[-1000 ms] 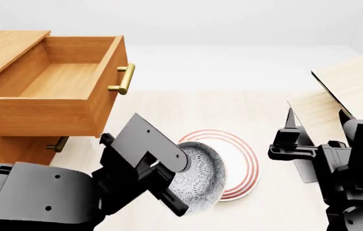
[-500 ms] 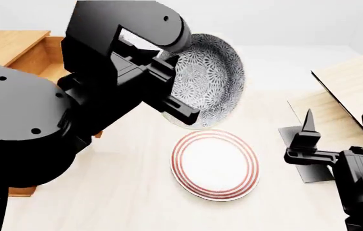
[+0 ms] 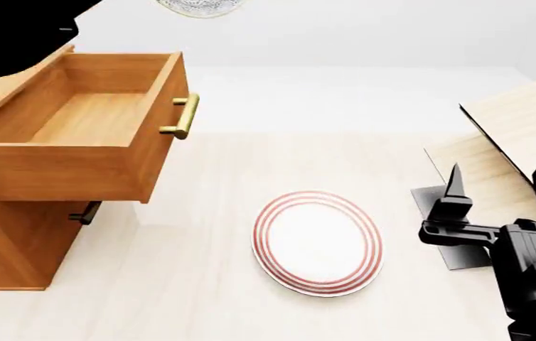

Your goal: Open the top drawer of the cabinet and put the bowl in it.

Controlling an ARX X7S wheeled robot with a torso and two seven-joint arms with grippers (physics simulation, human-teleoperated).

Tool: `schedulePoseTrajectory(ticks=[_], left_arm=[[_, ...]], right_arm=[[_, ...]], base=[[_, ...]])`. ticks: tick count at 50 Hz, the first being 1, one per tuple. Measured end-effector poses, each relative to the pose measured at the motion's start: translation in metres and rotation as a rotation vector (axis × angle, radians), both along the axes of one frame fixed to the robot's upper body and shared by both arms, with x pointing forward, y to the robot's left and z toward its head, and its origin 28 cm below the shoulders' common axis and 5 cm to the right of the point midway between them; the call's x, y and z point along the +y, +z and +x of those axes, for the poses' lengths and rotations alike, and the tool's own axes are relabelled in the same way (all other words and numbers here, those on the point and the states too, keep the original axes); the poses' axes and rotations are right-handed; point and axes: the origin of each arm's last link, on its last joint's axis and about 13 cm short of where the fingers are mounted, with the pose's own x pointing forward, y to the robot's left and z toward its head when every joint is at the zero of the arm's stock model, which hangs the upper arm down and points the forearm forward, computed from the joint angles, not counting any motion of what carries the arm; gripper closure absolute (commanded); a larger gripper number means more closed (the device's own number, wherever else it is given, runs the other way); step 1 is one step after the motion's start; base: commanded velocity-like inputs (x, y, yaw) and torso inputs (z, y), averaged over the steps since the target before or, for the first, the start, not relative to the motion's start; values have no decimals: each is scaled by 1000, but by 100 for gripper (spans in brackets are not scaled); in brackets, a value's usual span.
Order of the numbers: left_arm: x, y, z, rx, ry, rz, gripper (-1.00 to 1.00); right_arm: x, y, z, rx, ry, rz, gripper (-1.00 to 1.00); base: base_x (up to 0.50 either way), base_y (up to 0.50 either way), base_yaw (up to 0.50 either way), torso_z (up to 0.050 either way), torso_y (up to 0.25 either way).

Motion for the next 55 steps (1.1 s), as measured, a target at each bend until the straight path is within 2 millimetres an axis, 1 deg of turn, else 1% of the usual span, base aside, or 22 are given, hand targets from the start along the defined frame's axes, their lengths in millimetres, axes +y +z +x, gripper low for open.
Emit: schedulePoseTrajectory(ticks=[8, 18, 40, 48, 55], left_arm=[[17, 7, 22, 20, 109, -75, 100], [34, 4, 36, 51, 202, -137, 100], [64, -35, 63, 161, 354, -193, 100], [72, -44, 72, 195, 394, -205, 100], [77, -48, 81, 217, 424, -212, 100]], right_arm=[[0, 0, 1, 2, 0, 2, -100], [3, 5, 0, -5, 9, -3, -100], [3, -1, -1, 4, 13, 3, -100], [2, -3, -1, 9, 11, 6, -100], [2, -4, -1, 11, 11, 9, -100]], base=[[0, 0, 0, 0, 0], [0, 0, 0, 0, 0], [0, 0, 0, 0, 1], [0, 0, 0, 0, 0], [0, 0, 0, 0, 0]])
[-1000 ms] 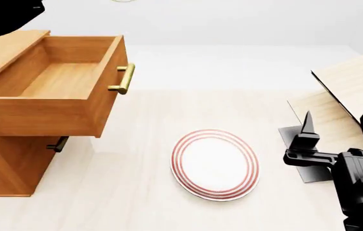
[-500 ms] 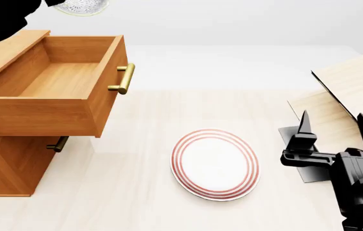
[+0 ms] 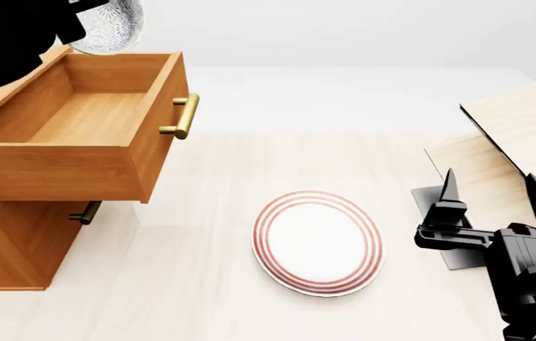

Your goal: Open the top drawer of the cabinet and put the bowl in it.

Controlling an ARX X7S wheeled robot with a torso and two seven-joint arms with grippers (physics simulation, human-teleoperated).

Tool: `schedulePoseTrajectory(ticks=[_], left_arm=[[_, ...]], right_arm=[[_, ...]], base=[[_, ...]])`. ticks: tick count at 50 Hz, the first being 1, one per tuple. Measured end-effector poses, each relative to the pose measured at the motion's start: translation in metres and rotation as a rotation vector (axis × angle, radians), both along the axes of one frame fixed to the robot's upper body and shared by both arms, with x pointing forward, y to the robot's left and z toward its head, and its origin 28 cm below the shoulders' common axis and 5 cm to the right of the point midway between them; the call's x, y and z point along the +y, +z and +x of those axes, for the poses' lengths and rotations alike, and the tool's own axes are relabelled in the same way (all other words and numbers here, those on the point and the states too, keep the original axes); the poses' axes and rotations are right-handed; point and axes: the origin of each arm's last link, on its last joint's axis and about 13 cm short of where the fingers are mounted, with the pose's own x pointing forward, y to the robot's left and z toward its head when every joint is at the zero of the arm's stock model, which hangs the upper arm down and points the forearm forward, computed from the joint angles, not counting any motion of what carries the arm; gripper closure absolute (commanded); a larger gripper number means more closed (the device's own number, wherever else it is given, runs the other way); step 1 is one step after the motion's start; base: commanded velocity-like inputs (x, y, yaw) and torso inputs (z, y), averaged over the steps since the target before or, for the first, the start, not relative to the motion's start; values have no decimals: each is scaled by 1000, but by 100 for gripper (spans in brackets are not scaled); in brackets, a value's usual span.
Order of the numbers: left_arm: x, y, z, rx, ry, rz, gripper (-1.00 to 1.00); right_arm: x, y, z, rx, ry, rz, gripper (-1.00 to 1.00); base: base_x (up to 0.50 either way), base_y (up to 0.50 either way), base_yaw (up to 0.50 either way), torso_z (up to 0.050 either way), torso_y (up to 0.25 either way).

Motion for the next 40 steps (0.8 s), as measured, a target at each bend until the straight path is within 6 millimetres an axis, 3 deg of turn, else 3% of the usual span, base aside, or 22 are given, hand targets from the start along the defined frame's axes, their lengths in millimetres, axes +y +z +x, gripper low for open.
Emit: schedulePoseTrajectory(ticks=[23, 40], left_arm=[[10, -16, 32, 133, 77, -76, 100], [16, -22, 39, 199, 118, -120, 100]], right_arm=[[1, -2, 3, 11, 1, 2, -100], [2, -3, 5, 17, 2, 2, -100]], base=[[0, 0, 0, 0, 0], [0, 0, 0, 0, 1]])
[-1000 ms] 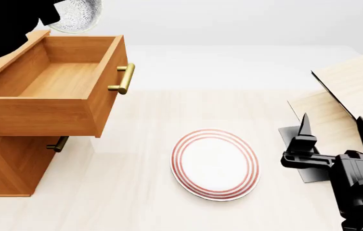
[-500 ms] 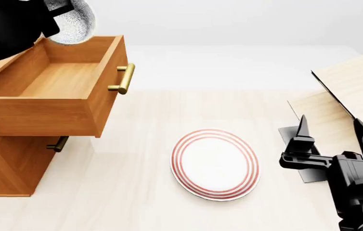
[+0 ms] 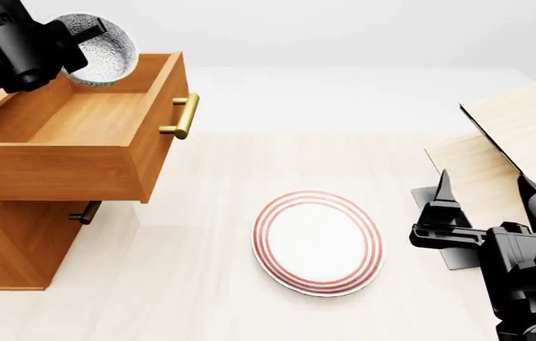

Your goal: Open the top drawer of the cabinet and put the bowl in it.

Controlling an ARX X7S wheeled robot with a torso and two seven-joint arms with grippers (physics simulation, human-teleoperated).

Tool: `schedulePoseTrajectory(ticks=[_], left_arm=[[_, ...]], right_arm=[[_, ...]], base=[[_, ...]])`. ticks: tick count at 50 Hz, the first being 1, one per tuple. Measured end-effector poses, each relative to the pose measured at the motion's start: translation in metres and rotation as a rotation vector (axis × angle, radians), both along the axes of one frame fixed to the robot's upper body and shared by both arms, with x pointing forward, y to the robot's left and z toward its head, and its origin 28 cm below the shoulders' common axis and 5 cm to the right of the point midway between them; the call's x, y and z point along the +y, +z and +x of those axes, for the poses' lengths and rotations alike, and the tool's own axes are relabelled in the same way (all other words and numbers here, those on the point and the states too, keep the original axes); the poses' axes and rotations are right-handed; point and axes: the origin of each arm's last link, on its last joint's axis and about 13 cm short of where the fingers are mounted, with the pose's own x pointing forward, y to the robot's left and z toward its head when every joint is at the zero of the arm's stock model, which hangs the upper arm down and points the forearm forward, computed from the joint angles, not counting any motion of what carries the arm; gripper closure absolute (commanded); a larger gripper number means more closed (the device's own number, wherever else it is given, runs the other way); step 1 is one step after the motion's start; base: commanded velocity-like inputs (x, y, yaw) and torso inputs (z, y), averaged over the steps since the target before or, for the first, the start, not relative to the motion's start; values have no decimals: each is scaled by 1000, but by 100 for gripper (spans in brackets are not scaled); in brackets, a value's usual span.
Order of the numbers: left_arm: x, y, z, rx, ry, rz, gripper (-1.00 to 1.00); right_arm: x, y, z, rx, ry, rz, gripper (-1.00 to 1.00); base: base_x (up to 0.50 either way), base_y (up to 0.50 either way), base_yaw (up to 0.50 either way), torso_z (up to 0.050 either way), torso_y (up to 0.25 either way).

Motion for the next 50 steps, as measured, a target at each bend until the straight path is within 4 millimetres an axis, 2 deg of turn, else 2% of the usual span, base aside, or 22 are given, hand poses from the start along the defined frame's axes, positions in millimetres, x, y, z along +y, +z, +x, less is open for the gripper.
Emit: schedulePoseTrajectory(ticks=[10, 34, 50], left_arm=[[2, -5, 2, 20, 7, -16, 100], [6, -32, 7, 75, 26, -28, 100], [10, -40, 8, 88, 39, -28, 100]], right_arm=[[0, -1, 1, 3, 0, 1, -100], [2, -5, 3, 14, 1, 0, -100], [2, -6, 5, 18, 3, -1, -100]], base=[[0, 0, 0, 2, 0], [0, 0, 0, 0, 0], [0, 0, 0, 0, 1]])
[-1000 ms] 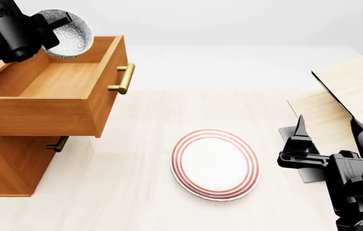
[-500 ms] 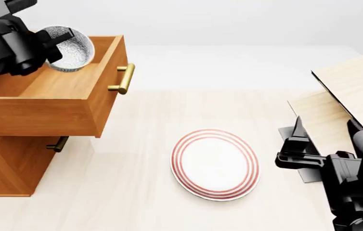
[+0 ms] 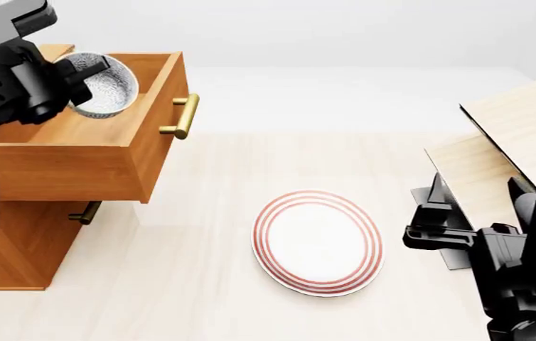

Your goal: Open the top drawer of the cabinet and put the bowl in it.

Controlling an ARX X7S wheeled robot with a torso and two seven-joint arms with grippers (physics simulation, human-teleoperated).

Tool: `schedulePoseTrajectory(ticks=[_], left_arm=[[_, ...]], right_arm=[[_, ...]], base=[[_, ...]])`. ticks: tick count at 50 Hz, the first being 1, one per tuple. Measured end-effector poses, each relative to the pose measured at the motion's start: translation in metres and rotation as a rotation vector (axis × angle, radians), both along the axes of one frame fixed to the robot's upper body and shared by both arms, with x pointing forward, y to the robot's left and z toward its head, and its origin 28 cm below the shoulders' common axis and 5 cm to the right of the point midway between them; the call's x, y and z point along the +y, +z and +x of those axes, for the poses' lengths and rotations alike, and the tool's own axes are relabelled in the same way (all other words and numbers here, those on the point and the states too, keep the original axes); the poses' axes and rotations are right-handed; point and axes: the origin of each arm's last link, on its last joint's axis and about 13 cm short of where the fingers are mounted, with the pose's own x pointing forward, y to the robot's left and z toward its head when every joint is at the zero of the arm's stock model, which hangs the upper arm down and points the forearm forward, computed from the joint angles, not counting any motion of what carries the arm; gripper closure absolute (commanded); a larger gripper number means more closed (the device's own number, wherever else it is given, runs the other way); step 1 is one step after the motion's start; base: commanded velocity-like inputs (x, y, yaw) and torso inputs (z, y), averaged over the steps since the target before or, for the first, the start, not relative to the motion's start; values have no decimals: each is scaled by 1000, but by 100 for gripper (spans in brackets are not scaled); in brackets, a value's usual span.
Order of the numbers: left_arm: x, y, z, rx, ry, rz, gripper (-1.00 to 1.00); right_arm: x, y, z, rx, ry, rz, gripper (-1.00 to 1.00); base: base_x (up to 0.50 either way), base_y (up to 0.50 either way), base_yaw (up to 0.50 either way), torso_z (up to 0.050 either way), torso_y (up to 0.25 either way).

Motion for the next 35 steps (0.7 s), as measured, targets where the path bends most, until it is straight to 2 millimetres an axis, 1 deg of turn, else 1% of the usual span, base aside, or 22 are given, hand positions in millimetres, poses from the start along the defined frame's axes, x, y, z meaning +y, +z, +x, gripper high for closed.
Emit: schedulePoseTrajectory(ticks=[6, 7, 25, 35], left_arm=[[1, -2, 0, 3, 2, 2, 100], [1, -2, 1, 4, 2, 2, -100], [2, 1, 1, -11, -9, 8, -100], [2, 7, -1, -32, -18, 18, -100]], right_arm=[[0, 0, 0, 1, 1, 0, -100], [0, 0, 0, 1, 1, 0, -100], [1, -1, 1, 4, 4, 0, -100], [1, -1, 1, 4, 5, 1, -100]], base=[[0, 0, 0, 0, 0], [0, 0, 0, 0, 0], [0, 0, 0, 0, 0], [0, 0, 0, 0, 0]])
